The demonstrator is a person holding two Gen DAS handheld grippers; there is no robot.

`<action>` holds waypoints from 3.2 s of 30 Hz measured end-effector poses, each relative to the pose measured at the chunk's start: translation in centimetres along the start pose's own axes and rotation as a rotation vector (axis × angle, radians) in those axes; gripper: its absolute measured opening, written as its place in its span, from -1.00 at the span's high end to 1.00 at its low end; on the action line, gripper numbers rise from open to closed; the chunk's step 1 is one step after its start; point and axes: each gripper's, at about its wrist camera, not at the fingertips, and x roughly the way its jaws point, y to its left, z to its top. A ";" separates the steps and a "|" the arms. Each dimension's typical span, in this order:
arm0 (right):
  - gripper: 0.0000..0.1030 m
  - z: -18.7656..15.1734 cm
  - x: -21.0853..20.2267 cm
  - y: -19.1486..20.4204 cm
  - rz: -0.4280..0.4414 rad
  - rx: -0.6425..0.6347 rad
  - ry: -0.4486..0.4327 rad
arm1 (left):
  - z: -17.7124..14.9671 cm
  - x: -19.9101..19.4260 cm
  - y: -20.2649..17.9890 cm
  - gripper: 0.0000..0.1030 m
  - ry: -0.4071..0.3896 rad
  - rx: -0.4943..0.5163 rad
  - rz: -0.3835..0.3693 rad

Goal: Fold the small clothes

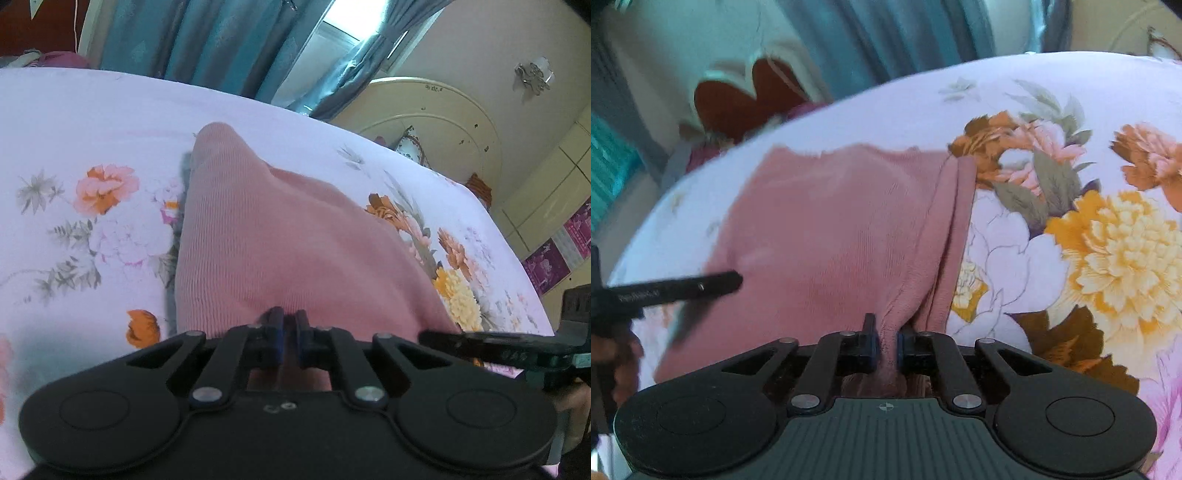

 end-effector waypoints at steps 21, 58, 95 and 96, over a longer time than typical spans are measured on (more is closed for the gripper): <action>0.90 5.3 -0.6 -1.5 -0.031 -0.113 -0.293 | 3.3 2.7 0.5 0.82 -0.146 0.126 0.021; 0.93 -3.8 -4.9 -0.1 0.059 0.102 -0.005 | -3.7 -3.8 0.5 0.68 -0.061 0.038 -0.037; -0.51 -1.3 -5.2 3.3 -0.135 -0.079 -0.150 | -3.0 -4.9 -4.4 -0.12 -0.063 0.199 0.176; -0.51 -0.9 -5.1 2.8 -0.120 -0.053 -0.142 | -2.7 -5.1 -4.2 -0.12 -0.071 0.181 0.164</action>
